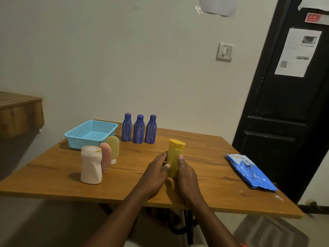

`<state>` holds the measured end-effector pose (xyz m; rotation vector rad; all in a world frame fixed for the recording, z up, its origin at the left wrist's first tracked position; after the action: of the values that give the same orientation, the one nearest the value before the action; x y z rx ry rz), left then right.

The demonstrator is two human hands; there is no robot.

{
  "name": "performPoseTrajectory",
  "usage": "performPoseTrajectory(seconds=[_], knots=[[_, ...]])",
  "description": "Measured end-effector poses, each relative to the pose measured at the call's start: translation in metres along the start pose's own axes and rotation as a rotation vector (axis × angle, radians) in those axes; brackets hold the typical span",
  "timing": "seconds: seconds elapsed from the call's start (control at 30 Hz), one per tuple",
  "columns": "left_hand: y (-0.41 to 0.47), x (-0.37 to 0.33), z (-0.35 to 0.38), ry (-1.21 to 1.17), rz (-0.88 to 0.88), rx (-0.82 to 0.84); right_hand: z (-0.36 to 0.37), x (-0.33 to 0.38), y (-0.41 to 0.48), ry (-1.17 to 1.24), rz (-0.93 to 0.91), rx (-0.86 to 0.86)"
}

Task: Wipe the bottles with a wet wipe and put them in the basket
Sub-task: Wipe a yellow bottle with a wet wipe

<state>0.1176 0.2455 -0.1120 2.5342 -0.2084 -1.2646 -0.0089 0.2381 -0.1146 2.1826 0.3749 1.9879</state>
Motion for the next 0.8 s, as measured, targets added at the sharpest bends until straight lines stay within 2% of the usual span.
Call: performPoseTrajectory(seconds=[0.23,0.6,0.8], knots=[[-0.001,0.006,0.005,0.011,-0.016,0.010,0.015,0.003,-0.008,0.001,0.058,0.066],[0.003,0.006,0.009,-0.007,-0.044,0.018,0.007,0.018,0.003,0.279,0.014,0.025],[0.004,0.007,0.009,0.016,-0.010,0.026,0.006,0.020,0.019,0.197,0.072,0.087]])
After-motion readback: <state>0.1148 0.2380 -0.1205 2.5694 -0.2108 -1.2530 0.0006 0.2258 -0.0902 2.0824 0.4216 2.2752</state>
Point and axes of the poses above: each hand's wrist, its own y-axis towards the middle knuckle, its own z-axis out of the palm, x = y × z, the point moved 5 cm from there along y, towards the middle knuckle, and after that the axes turned 11 degrees about y, right-handed, at the moved point
